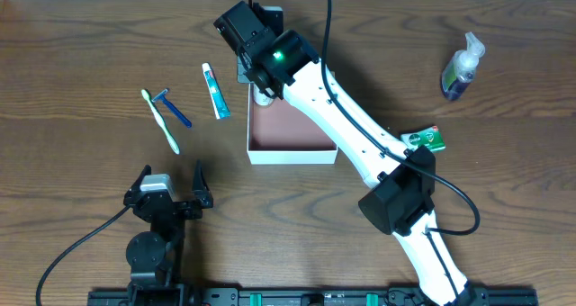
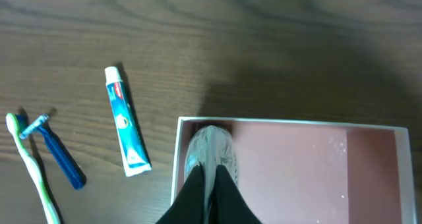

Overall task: Pack container
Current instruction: 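Lower the tube upright into the box's left corner and release, then move the right gripper to the blue soap pump bottle and grasp, then carry the soap bottle over the box and lower it beside the tube, then open the right gripper and withdraw it from the box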

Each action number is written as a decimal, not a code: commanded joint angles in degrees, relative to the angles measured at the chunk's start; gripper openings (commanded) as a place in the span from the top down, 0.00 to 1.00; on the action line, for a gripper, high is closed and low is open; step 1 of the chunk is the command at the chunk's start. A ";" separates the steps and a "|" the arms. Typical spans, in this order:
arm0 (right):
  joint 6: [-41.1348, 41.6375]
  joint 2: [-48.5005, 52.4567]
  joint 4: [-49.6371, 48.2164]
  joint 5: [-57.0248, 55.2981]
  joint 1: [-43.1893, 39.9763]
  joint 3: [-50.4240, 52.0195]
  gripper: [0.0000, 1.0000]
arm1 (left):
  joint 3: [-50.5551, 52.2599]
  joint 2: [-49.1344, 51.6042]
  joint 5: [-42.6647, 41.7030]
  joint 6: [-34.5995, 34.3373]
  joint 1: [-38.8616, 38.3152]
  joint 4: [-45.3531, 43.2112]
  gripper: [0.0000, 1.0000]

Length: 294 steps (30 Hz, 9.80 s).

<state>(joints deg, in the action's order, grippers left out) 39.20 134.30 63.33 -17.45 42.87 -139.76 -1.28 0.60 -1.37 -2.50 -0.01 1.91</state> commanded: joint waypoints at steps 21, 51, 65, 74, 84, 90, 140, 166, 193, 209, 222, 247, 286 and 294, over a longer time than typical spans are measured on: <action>-7.96 -2.10 -5.81 1.62 -0.44 -4.09 0.23 | 1.05 -0.37 0.48 0.98 0.33 2.12 0.02; -22.23 -11.65 20.13 12.09 -43.80 -0.79 0.01 | 1.05 -0.37 0.50 0.98 0.33 2.14 0.02; -26.69 -11.58 6.34 11.06 -48.06 15.13 0.01 | 1.05 -0.37 0.48 0.98 0.33 2.14 0.02; -32.37 -11.28 -1.27 11.54 -49.24 19.82 0.01 | 1.05 -0.37 0.50 0.98 0.33 2.14 0.02; -34.84 -11.28 -10.45 11.93 -49.29 26.51 0.06 | 1.05 -0.37 0.50 0.98 0.33 2.14 0.02; -34.82 -11.28 -12.96 11.93 -49.29 29.64 0.18 | 1.05 -0.37 0.50 0.98 0.33 2.14 0.02; -37.18 -24.44 -11.32 13.94 -31.63 20.98 0.96 | 1.05 -0.37 0.48 0.98 0.33 2.14 0.02; -34.93 -22.53 -14.23 14.95 -10.71 21.11 0.99 | 1.05 -0.37 0.50 0.98 0.33 2.14 0.02; -33.05 -11.13 -17.25 17.90 -7.39 21.42 0.99 | 1.05 -0.37 0.50 0.98 0.33 2.14 0.02; -33.05 -6.67 -20.87 17.70 -7.28 21.44 0.99 | 1.05 -0.37 0.50 0.98 0.33 2.14 0.02; -33.07 -6.43 -21.27 17.68 -7.23 21.44 0.67 | 1.05 -0.37 0.48 0.98 0.33 2.14 0.02; -33.05 -17.77 -20.68 17.46 -8.00 20.65 0.23 | 1.05 -0.37 0.48 0.98 0.33 2.14 0.02; -21.38 -19.43 2.34 17.07 -12.15 43.06 0.89 | 1.05 -0.37 0.48 0.98 0.33 2.14 0.02; -20.70 -19.43 2.73 17.07 -12.11 43.95 0.96 | 1.05 -0.37 0.48 0.98 0.33 2.14 0.02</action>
<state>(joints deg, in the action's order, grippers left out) 17.45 114.39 65.82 -0.56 30.35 -96.25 -1.28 0.60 -1.37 -2.50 -0.01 1.91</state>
